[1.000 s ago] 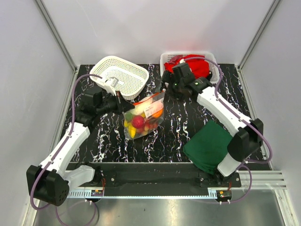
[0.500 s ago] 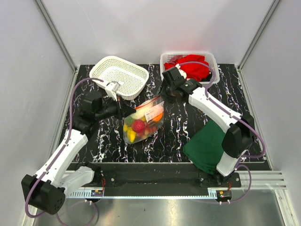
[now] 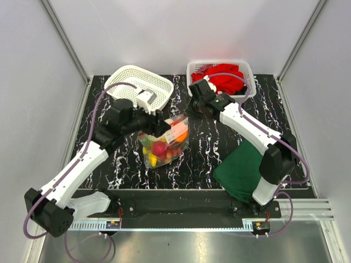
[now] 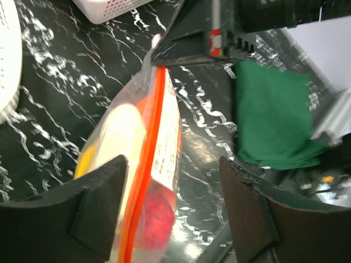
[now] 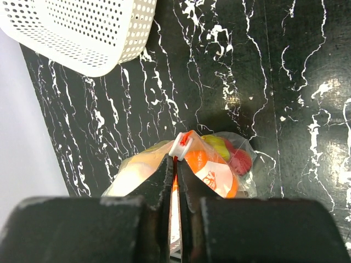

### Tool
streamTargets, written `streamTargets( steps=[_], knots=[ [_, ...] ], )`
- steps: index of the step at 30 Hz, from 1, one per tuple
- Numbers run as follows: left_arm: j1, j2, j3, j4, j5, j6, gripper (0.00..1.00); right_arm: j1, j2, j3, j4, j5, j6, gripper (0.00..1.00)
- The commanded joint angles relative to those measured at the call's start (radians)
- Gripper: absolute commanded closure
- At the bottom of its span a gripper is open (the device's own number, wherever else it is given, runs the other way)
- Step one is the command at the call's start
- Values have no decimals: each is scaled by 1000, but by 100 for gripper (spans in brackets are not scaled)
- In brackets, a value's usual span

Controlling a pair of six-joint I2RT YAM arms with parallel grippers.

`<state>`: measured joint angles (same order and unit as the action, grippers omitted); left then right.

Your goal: Open the zip-top bag and remove the fake food

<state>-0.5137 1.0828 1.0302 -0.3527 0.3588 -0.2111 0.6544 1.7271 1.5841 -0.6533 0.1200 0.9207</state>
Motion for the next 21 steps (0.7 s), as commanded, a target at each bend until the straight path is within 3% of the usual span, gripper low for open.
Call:
streamTargets(
  steps=[1,6,14,17,19,20,21],
  knots=[
    [-135,83,123,-20,-224,229,27,10,-54,-3,34,-9,4,92],
    [-204,222,175,-31,-357,369,27,10,-67,-7,37,-19,12,93],
    [-204,330,220,12,-488,371,38,10,-96,-22,53,-40,15,94],
    [-204,364,241,23,-488,360,47,10,-113,-33,63,-57,14,94],
    [-204,376,257,15,-475,355,63,10,-123,-38,69,-68,6,94],
    [-204,381,267,9,-468,352,68,10,-129,-45,70,-71,-2,92],
    [-204,376,274,0,-463,348,75,7,-141,-50,72,-66,-25,83]
  ],
)
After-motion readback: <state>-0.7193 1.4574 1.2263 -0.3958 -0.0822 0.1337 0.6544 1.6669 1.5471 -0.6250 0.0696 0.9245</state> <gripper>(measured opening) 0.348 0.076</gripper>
